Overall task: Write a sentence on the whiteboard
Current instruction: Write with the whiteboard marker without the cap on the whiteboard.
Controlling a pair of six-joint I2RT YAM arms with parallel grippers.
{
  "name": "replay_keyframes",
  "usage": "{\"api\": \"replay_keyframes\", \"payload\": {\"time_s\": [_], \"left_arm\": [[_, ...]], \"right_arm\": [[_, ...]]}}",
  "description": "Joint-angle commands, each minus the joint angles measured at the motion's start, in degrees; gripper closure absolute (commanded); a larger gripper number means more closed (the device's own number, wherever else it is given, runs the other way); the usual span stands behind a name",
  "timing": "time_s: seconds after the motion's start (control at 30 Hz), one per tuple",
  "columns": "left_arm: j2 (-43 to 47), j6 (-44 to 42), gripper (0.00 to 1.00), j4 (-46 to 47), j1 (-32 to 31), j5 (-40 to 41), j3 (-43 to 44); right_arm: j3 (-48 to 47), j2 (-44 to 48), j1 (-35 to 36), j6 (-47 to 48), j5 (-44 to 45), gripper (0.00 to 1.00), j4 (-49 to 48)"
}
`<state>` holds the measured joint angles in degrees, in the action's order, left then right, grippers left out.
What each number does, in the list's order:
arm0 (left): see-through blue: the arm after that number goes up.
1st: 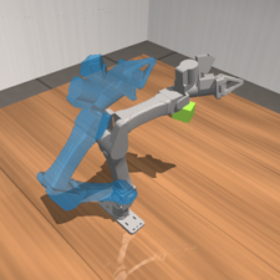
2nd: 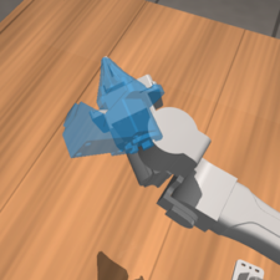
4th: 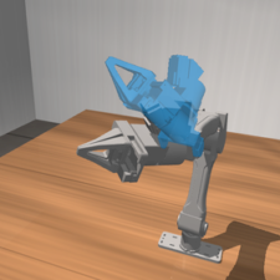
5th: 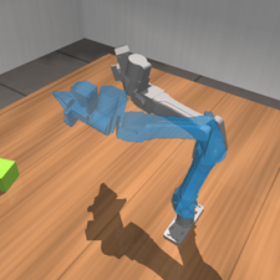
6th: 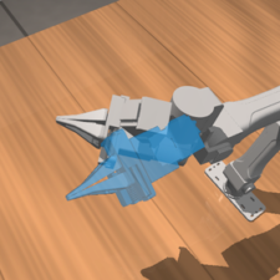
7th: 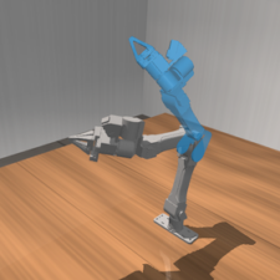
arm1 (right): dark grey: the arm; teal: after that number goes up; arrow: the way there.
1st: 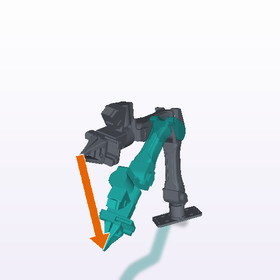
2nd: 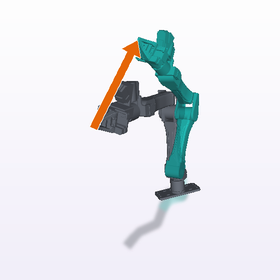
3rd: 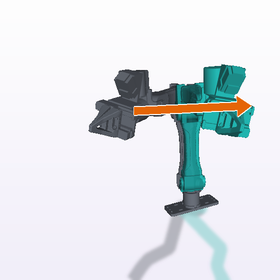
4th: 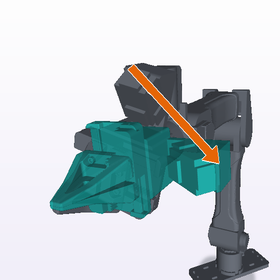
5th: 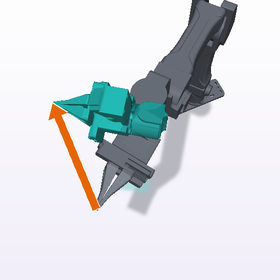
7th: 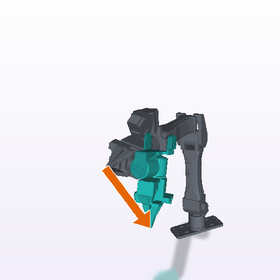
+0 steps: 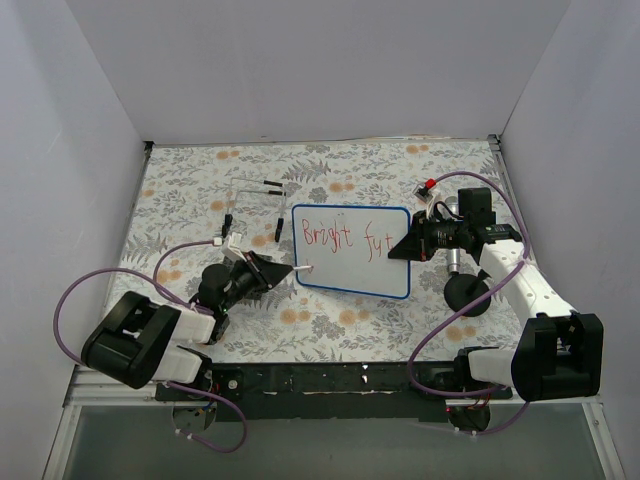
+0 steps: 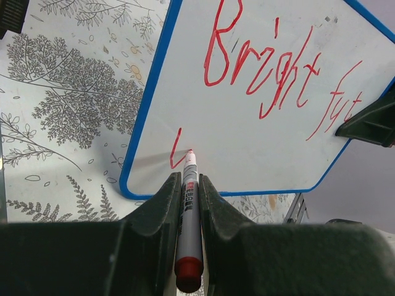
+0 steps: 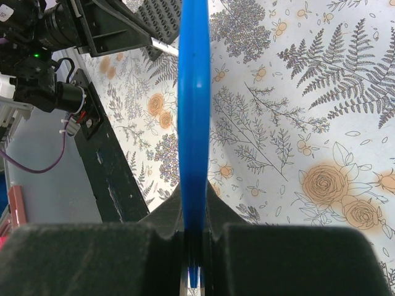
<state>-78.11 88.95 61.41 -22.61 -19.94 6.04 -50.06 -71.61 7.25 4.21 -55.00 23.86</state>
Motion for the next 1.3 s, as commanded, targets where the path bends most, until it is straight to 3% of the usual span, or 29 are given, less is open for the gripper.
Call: {"api": "replay_keyframes", "payload": {"time_s": [0.0, 0.93, 1.27], "left_arm": [[1.8, -0.4, 1.0, -0.8, 0.4, 1.1, 1.8], [0.6, -1.3, 1.0, -1.8, 0.5, 1.2, 2.5], [2.8, -2.4, 1.0, -7.2, 0.5, 0.3, 1.3]], "right_arm": [[-0.4, 0.8, 0.0, 0.1, -2.3, 0.99, -2.4], [-0.2, 0.9, 0.0, 0.1, -2.3, 0.99, -2.4], [-0.2, 0.9, -0.1, -0.1, -2.4, 0.99, -2.5]]}}
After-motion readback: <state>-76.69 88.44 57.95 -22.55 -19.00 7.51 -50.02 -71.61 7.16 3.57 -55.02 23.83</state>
